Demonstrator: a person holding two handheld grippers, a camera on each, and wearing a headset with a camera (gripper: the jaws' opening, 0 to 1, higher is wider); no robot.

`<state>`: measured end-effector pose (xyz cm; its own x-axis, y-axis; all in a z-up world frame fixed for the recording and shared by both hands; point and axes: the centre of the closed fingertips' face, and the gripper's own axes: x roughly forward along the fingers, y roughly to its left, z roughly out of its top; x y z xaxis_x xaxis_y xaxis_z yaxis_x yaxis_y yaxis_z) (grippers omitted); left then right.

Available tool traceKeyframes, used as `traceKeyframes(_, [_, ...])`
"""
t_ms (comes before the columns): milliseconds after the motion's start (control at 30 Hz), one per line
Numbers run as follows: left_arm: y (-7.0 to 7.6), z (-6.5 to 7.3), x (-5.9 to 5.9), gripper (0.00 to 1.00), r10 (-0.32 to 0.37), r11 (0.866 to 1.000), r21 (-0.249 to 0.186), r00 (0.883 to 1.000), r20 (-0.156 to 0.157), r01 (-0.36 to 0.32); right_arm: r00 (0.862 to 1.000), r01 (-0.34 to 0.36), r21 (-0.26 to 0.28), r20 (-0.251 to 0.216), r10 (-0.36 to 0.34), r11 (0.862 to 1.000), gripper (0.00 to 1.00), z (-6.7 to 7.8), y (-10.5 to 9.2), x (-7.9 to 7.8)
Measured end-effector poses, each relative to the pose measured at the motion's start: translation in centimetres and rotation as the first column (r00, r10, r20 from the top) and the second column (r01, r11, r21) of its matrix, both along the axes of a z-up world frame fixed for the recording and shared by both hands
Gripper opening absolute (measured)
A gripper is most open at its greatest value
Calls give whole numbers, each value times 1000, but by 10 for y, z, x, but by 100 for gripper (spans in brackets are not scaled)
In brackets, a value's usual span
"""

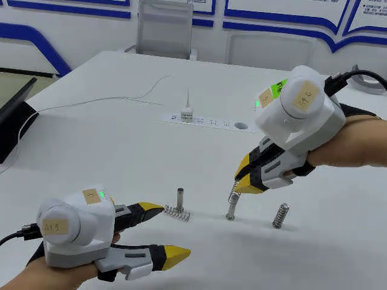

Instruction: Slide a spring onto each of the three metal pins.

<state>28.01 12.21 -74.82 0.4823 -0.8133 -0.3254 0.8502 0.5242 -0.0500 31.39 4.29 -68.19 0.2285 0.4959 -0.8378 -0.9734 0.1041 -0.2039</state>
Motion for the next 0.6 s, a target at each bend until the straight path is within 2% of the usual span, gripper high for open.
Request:
traceKeyframes(233, [2, 0, 1, 61, 10, 1000, -2, 1000, -4, -10, 1000, 23, -36, 19, -22, 999, 11, -7, -5, 13])
traceKeyframes(600, [4, 0, 3, 62, 18, 1000, -6, 1000, -8, -18, 999, 42, -64, 10, -41, 997, 11, -20, -6, 23])
